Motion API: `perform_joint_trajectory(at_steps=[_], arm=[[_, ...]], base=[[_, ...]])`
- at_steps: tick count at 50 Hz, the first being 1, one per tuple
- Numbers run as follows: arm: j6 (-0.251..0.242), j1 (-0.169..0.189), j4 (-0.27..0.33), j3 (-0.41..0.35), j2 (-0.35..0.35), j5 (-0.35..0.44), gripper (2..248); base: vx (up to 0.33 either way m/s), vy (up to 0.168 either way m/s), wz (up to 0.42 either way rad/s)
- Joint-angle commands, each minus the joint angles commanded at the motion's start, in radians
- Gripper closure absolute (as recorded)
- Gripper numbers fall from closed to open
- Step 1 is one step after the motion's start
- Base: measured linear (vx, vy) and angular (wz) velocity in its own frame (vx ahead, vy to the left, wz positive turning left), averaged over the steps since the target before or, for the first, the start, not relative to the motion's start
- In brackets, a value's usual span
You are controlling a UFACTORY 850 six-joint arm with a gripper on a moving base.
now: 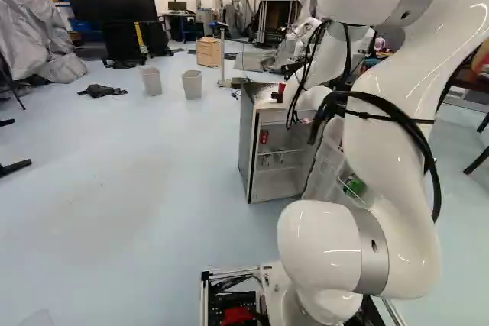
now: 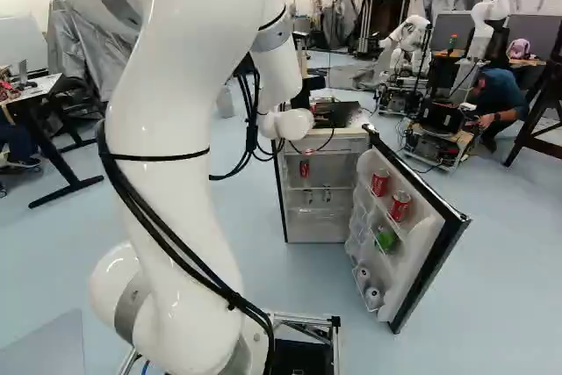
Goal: Grab a drink from the fridge
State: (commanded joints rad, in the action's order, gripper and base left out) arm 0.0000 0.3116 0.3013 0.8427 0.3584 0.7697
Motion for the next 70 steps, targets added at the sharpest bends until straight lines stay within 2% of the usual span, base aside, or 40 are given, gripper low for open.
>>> perform_joint_trajectory(at_steps=[17,43,70], arm=[[0.000,0.040,-0.003,-0.072,-0.092,-0.017,3],[0.000,0.121,-0.067,-0.136,-0.205,-0.218,3],[0.000,0.213,-0.151,-0.142,-0.272,-0.367,3]], base=[[0.000,0.000,0.000],[0.000,0.000,0.000],[0.000,0.000,0.000]])
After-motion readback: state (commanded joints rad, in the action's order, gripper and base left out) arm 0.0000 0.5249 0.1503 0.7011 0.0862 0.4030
